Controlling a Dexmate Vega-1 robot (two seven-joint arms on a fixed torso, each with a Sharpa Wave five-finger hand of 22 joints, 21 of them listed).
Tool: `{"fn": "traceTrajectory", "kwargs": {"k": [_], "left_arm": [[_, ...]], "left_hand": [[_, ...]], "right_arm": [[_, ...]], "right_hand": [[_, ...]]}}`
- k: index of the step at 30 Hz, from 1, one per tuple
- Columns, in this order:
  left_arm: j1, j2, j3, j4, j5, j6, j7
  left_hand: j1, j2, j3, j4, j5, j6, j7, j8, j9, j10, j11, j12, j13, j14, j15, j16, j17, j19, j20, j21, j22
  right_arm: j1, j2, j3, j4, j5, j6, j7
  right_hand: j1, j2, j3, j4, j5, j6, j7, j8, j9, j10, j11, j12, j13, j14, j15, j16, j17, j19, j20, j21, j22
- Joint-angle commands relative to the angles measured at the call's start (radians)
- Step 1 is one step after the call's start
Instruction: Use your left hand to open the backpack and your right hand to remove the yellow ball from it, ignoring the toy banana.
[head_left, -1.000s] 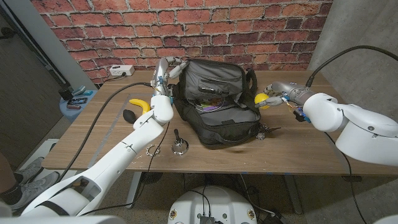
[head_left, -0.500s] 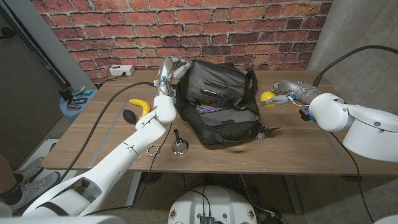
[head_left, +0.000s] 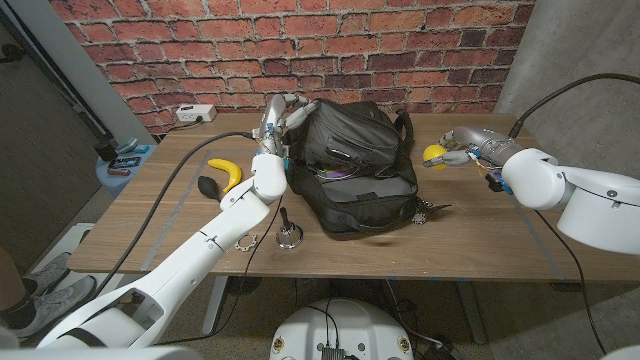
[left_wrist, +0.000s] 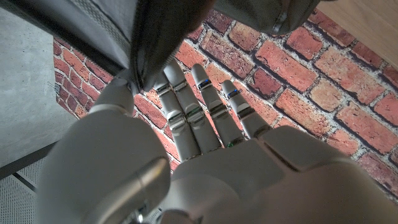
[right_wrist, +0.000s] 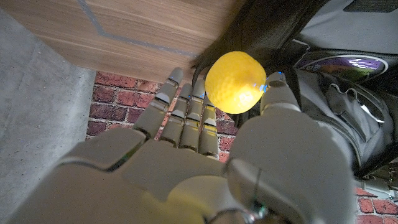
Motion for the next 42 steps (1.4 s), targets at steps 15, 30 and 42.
{"fn": "traceTrajectory", "kwargs": {"k": [15, 30, 42], "left_arm": [[-0.010, 0.085, -0.019, -0.080, -0.184, 0.040, -0.267], [-0.054, 0.190, -0.022, -0.103, -0.341, 0.042, -0.513], [-0.076, 0.232, -0.015, -0.111, -0.399, 0.030, -0.601]], "left_hand": [[0.115, 0.118, -0.010, 0.008, 0.002, -0.029, 0.001, -0.022, 0.005, -0.036, 0.016, -0.036, -0.002, -0.058, 0.028, -0.024, 0.010, -0.039, 0.014, -0.004, 0.002], [0.019, 0.104, -0.081, 0.037, -0.033, -0.248, 0.049, -0.107, 0.030, -0.247, 0.078, -0.140, 0.004, -0.229, 0.108, -0.080, 0.023, -0.153, 0.042, -0.049, 0.003], [-0.015, 0.105, -0.099, 0.042, -0.045, -0.329, 0.073, -0.133, 0.042, -0.335, 0.104, -0.177, 0.008, -0.298, 0.139, -0.107, 0.023, -0.193, 0.052, -0.066, 0.005]], "right_arm": [[0.076, 0.010, -0.081, 0.038, -0.003, 0.038, -0.001], [0.128, 0.037, -0.131, 0.056, -0.025, 0.024, 0.016], [0.156, 0.058, -0.157, 0.074, -0.039, 0.030, 0.026]], "right_hand": [[0.012, 0.001, -0.004, 0.002, -0.002, 0.011, 0.003, -0.002, 0.004, 0.004, 0.005, 0.009, 0.008, 0.009, -0.009, 0.010, 0.011, 0.006, 0.001, 0.004, 0.005], [0.013, 0.001, -0.008, 0.002, -0.002, 0.011, 0.001, -0.004, 0.005, 0.004, 0.006, 0.012, 0.012, 0.009, -0.008, 0.012, 0.016, 0.005, 0.001, 0.003, 0.005], [0.015, 0.001, -0.010, 0.002, -0.002, 0.011, 0.003, -0.006, 0.005, 0.001, 0.004, 0.013, 0.015, 0.008, -0.008, 0.013, 0.020, 0.005, 0.001, 0.003, 0.005]]}}
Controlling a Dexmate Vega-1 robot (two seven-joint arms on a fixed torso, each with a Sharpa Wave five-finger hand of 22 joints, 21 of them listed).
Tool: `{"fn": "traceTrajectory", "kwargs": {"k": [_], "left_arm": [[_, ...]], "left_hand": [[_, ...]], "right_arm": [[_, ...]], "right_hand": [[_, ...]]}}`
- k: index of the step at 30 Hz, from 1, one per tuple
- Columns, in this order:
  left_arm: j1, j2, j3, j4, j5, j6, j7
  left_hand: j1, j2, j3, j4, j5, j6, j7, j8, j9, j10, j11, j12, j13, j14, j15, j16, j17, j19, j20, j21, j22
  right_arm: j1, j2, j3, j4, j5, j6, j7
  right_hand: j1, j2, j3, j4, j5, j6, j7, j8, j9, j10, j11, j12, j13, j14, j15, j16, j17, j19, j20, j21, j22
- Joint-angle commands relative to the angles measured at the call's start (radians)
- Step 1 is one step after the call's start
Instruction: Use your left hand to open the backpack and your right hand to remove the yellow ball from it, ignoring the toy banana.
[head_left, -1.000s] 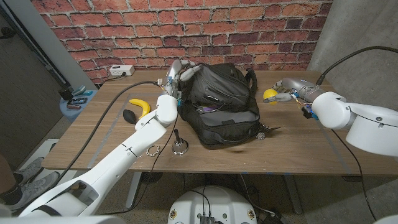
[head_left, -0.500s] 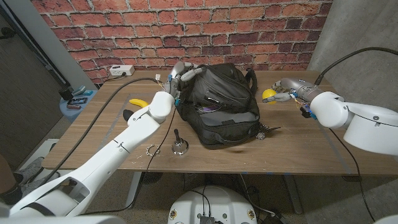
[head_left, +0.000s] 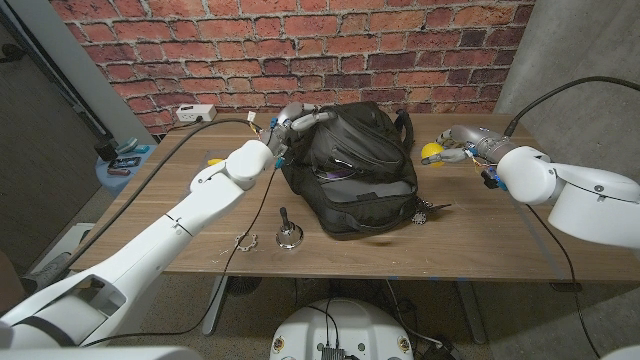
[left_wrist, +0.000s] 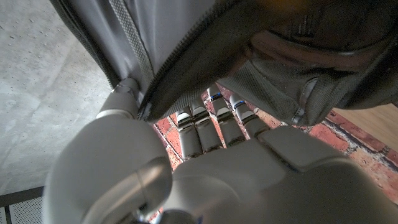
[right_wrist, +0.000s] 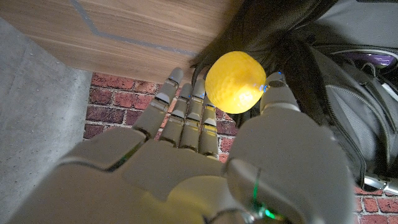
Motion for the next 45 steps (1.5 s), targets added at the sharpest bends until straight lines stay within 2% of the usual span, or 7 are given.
{"fn": "traceTrajectory", "kwargs": {"k": [1, 10, 12, 25, 26, 30, 45], "left_arm": [[-0.023, 0.048, 0.005, -0.011, -0.071, -0.013, -0.106], [-0.042, 0.067, 0.013, -0.004, -0.112, -0.023, -0.173], [-0.050, 0.071, 0.016, 0.000, -0.123, -0.023, -0.195], [-0.110, 0.104, 0.045, 0.035, -0.203, -0.040, -0.381], [-0.114, 0.107, 0.047, 0.037, -0.206, -0.041, -0.393], [-0.136, 0.116, 0.060, 0.049, -0.230, -0.049, -0.465], [-0.168, 0.112, 0.068, 0.074, -0.298, -0.072, -0.576]], "left_hand": [[0.038, 0.050, -0.003, 0.001, -0.004, -0.012, 0.004, -0.004, 0.005, -0.020, -0.003, -0.010, 0.004, -0.009, 0.005, -0.005, 0.002, -0.009, 0.001, -0.007, 0.003], [0.022, 0.052, -0.007, 0.002, -0.007, -0.050, 0.011, -0.014, 0.010, -0.061, 0.014, -0.021, 0.008, -0.032, 0.025, -0.019, 0.000, -0.022, 0.012, -0.013, 0.004], [0.018, 0.053, -0.008, 0.003, -0.007, -0.065, 0.020, -0.017, 0.011, -0.074, 0.023, -0.025, 0.009, -0.039, 0.029, -0.022, 0.000, -0.030, 0.016, -0.016, 0.004], [0.011, 0.065, -0.008, -0.006, -0.011, -0.146, 0.034, -0.029, 0.017, -0.184, 0.068, -0.056, 0.016, -0.112, 0.064, -0.049, 0.000, -0.075, 0.028, -0.035, 0.006], [0.011, 0.066, -0.008, -0.007, -0.011, -0.152, 0.035, -0.030, 0.017, -0.193, 0.063, -0.058, 0.016, -0.115, 0.064, -0.050, 0.000, -0.079, 0.030, -0.036, 0.006], [0.012, 0.067, -0.007, -0.012, -0.011, -0.187, 0.044, -0.034, 0.017, -0.229, 0.087, -0.064, 0.018, -0.148, 0.083, -0.061, -0.002, -0.094, 0.036, -0.042, 0.007], [0.004, 0.073, -0.008, -0.013, -0.013, -0.243, 0.064, -0.035, 0.018, -0.296, 0.110, -0.069, 0.022, -0.192, 0.105, -0.069, -0.004, -0.118, 0.052, -0.052, 0.008]], "right_arm": [[0.036, 0.025, -0.035, 0.018, -0.019, -0.001, 0.011], [0.040, 0.042, -0.042, 0.036, -0.025, 0.026, 0.006], [0.043, 0.054, -0.044, 0.039, -0.025, 0.021, 0.003], [0.068, 0.086, -0.070, 0.074, -0.048, 0.047, 0.008], [0.071, 0.091, -0.073, 0.076, -0.051, 0.046, 0.009], [0.085, 0.106, -0.086, 0.082, -0.064, 0.041, 0.011], [0.093, 0.134, -0.098, 0.082, -0.087, 0.028, 0.009]], "right_hand": [[0.014, 0.001, -0.003, 0.001, -0.002, 0.007, -0.001, 0.000, 0.005, 0.001, 0.003, 0.006, 0.005, 0.008, -0.008, 0.007, 0.006, 0.005, 0.001, 0.003, 0.005], [0.015, 0.002, -0.004, 0.001, -0.002, 0.007, -0.001, -0.001, 0.005, 0.002, 0.005, 0.008, 0.007, 0.008, -0.009, 0.008, 0.009, 0.005, 0.002, 0.003, 0.005], [0.016, 0.002, -0.005, 0.001, -0.002, 0.008, -0.002, -0.001, 0.005, 0.001, 0.006, 0.008, 0.007, 0.009, -0.008, 0.008, 0.010, 0.005, 0.001, 0.003, 0.005], [0.019, 0.003, -0.005, 0.000, -0.002, 0.009, -0.002, -0.002, 0.006, 0.002, 0.005, 0.011, 0.010, 0.010, -0.011, 0.009, 0.013, 0.006, 0.001, 0.003, 0.005], [0.020, 0.003, -0.005, 0.000, -0.002, 0.010, -0.003, -0.002, 0.006, 0.002, 0.004, 0.011, 0.010, 0.010, -0.011, 0.010, 0.013, 0.006, 0.001, 0.003, 0.005], [0.021, 0.003, -0.006, 0.000, -0.002, 0.009, -0.002, -0.002, 0.006, 0.001, 0.004, 0.011, 0.011, 0.010, -0.012, 0.010, 0.015, 0.006, 0.001, 0.003, 0.005], [0.025, 0.003, -0.008, 0.000, -0.003, 0.010, -0.001, -0.003, 0.006, -0.001, 0.006, 0.013, 0.013, 0.011, -0.012, 0.011, 0.019, 0.006, 0.001, 0.003, 0.005]]}}
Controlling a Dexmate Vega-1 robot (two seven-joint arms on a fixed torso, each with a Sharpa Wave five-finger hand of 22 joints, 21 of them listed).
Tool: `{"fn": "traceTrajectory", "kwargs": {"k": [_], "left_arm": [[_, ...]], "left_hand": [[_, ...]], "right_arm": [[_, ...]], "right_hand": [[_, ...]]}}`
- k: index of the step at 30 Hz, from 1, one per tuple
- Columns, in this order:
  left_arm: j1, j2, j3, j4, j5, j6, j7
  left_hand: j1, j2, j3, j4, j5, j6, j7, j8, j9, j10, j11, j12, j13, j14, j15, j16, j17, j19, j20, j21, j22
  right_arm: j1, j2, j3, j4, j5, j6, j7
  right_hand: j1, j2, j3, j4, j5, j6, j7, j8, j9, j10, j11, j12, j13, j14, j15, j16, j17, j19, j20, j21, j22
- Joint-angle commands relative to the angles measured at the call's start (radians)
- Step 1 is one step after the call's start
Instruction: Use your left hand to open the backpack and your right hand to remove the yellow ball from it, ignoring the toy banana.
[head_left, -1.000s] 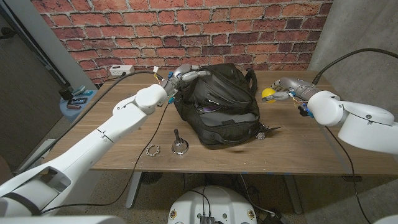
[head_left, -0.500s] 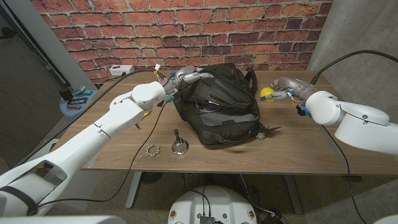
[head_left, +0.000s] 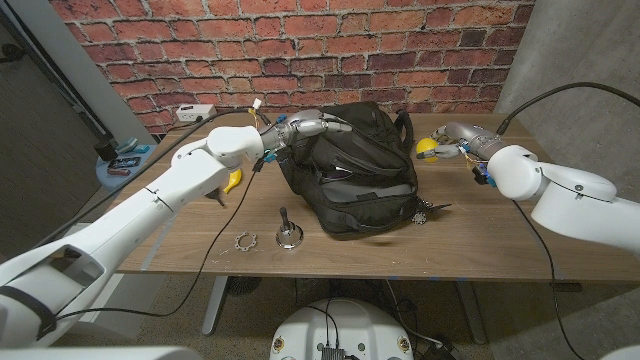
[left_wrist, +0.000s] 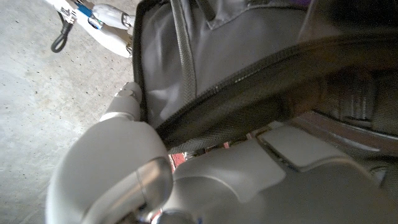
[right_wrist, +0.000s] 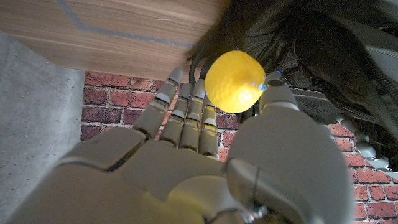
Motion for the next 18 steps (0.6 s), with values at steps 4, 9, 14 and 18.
{"fn": "traceTrajectory", "kwargs": {"k": [4, 9, 14, 18], "left_arm": [[-0.030, 0.007, 0.006, 0.015, -0.062, -0.019, -0.108], [-0.025, 0.012, 0.000, 0.008, -0.070, -0.019, -0.103], [-0.007, 0.013, -0.010, -0.002, -0.070, -0.025, -0.076], [0.026, 0.013, -0.026, -0.013, -0.073, -0.037, -0.028]], "left_hand": [[0.027, 0.047, 0.000, -0.005, -0.006, -0.026, 0.007, -0.001, 0.005, -0.027, 0.012, -0.004, 0.004, -0.019, 0.009, -0.001, 0.000, -0.013, 0.007, -0.006, 0.004], [0.026, 0.047, 0.000, -0.005, -0.006, -0.029, 0.007, 0.001, 0.005, -0.031, 0.016, -0.003, 0.005, -0.020, 0.010, 0.000, 0.000, -0.014, 0.009, -0.007, 0.004], [0.024, 0.047, 0.000, -0.005, -0.006, -0.030, 0.008, 0.003, 0.005, -0.034, 0.015, -0.001, 0.005, -0.021, 0.011, 0.001, -0.001, -0.013, 0.010, -0.006, 0.004], [0.023, 0.050, 0.002, -0.005, -0.006, -0.027, 0.004, 0.007, 0.004, -0.033, 0.009, 0.003, 0.006, -0.010, 0.004, 0.007, -0.001, -0.004, 0.006, -0.002, 0.004]], "right_arm": [[0.008, 0.023, -0.012, 0.008, -0.019, -0.001, 0.002], [0.010, 0.030, -0.015, 0.009, -0.022, -0.004, 0.001], [0.011, 0.036, -0.018, 0.013, -0.024, -0.002, 0.002], [0.010, 0.039, -0.019, 0.021, -0.026, 0.006, 0.000]], "right_hand": [[0.012, 0.001, -0.005, -0.003, -0.003, 0.007, 0.000, -0.001, 0.001, -0.001, 0.009, 0.006, 0.005, 0.011, -0.012, 0.006, 0.007, 0.006, 0.000, 0.003, 0.005], [0.012, 0.001, -0.006, -0.003, -0.004, 0.008, 0.001, -0.001, 0.001, 0.000, 0.006, 0.007, 0.006, 0.011, -0.012, 0.007, 0.009, 0.006, 0.000, 0.003, 0.005], [0.013, 0.001, -0.007, -0.003, -0.004, 0.008, 0.002, -0.001, 0.002, -0.001, 0.003, 0.007, 0.007, 0.011, -0.014, 0.007, 0.010, 0.007, 0.000, 0.003, 0.005], [0.014, 0.001, -0.008, -0.003, -0.004, 0.008, -0.001, -0.001, 0.002, -0.002, 0.002, 0.007, 0.008, 0.011, -0.013, 0.007, 0.011, 0.007, 0.000, 0.003, 0.005]]}}
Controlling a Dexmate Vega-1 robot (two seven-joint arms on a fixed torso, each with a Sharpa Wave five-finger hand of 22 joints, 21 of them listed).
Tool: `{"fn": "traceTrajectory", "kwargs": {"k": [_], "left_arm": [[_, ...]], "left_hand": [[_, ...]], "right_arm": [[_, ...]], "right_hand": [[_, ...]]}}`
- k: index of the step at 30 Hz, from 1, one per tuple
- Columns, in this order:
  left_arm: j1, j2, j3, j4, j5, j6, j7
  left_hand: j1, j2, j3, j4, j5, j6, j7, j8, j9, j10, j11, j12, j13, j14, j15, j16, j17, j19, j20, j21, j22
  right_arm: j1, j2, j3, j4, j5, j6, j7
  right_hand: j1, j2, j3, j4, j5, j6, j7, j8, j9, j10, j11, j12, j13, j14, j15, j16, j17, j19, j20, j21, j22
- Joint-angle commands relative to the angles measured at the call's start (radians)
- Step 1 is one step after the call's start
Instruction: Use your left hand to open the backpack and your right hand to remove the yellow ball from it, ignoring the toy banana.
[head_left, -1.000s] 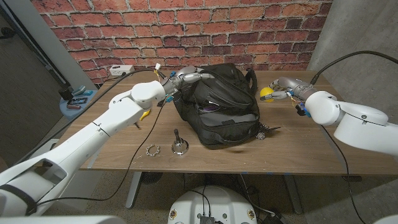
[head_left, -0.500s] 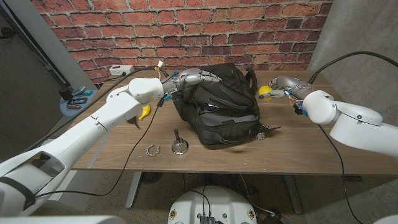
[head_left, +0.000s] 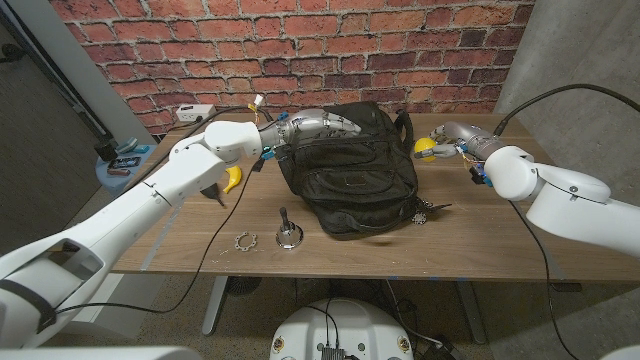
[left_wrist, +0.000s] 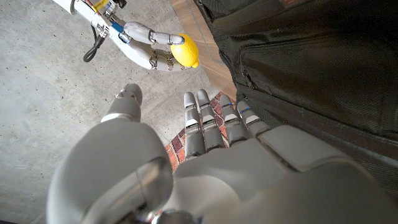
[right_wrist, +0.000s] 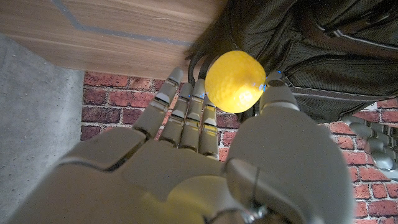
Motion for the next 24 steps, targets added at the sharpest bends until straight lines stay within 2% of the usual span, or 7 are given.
{"fn": "traceTrajectory", "kwargs": {"k": [1, 8, 11, 17, 24], "left_arm": [[0.053, 0.003, -0.031, -0.024, -0.014, -0.021, 0.068], [0.095, -0.002, -0.051, -0.036, -0.016, -0.039, 0.132], [0.110, -0.004, -0.060, -0.043, -0.014, -0.046, 0.161], [0.127, -0.010, -0.068, -0.049, -0.013, -0.052, 0.194], [0.143, -0.030, -0.074, -0.042, -0.020, -0.056, 0.237]], "left_hand": [[0.032, 0.041, 0.002, -0.006, 0.001, 0.003, -0.004, 0.009, 0.004, -0.002, -0.009, 0.004, 0.005, 0.010, -0.004, 0.007, -0.001, 0.003, 0.000, 0.002, 0.004], [0.026, 0.049, 0.005, -0.002, 0.001, 0.023, -0.002, 0.019, 0.003, -0.002, -0.013, 0.009, 0.006, 0.023, -0.008, 0.014, -0.001, 0.015, 0.000, 0.006, 0.004], [0.026, 0.049, 0.006, -0.003, 0.002, 0.026, -0.003, 0.021, 0.003, 0.001, -0.020, 0.012, 0.007, 0.027, -0.013, 0.016, -0.002, 0.020, -0.003, 0.008, 0.004], [0.022, 0.054, 0.008, -0.001, 0.002, 0.026, -0.004, 0.022, 0.002, 0.003, -0.022, 0.015, 0.007, 0.031, -0.015, 0.018, -0.002, 0.024, -0.005, 0.010, 0.004], [0.009, 0.065, 0.012, 0.005, 0.003, -0.001, -0.017, 0.013, 0.000, -0.030, -0.019, 0.007, 0.007, 0.023, -0.014, 0.015, -0.001, 0.025, -0.005, 0.010, 0.004]], "right_arm": [[0.000, 0.011, -0.006, 0.017, -0.007, 0.018, -0.002], [-0.001, 0.019, -0.005, 0.047, -0.010, 0.045, -0.009], [0.001, 0.025, -0.005, 0.064, -0.014, 0.053, -0.014], [0.000, 0.033, 0.002, 0.109, -0.014, 0.092, -0.021], [0.003, 0.036, 0.009, 0.150, -0.022, 0.121, -0.027]], "right_hand": [[0.014, 0.001, -0.003, 0.003, -0.004, 0.008, 0.000, -0.001, 0.002, 0.002, 0.000, 0.004, 0.002, 0.011, -0.013, 0.007, 0.002, 0.007, 0.000, 0.003, 0.005], [0.015, 0.001, -0.003, 0.003, -0.005, 0.007, -0.003, -0.001, 0.002, 0.003, 0.003, 0.005, 0.003, 0.012, -0.014, 0.008, 0.004, 0.007, -0.001, 0.004, 0.005], [0.016, 0.002, -0.004, 0.003, -0.005, 0.008, -0.004, -0.001, 0.002, 0.005, -0.006, 0.007, 0.004, 0.012, -0.015, 0.009, 0.005, 0.008, -0.002, 0.004, 0.005], [0.018, 0.003, -0.004, 0.003, -0.005, 0.009, -0.005, -0.001, 0.002, 0.006, -0.006, 0.008, 0.004, 0.015, -0.019, 0.011, 0.007, 0.011, -0.004, 0.005, 0.005], [0.019, 0.003, -0.005, 0.003, -0.006, 0.010, -0.008, -0.001, 0.002, 0.006, -0.006, 0.009, 0.005, 0.016, -0.021, 0.012, 0.009, 0.011, -0.007, 0.005, 0.005]]}}
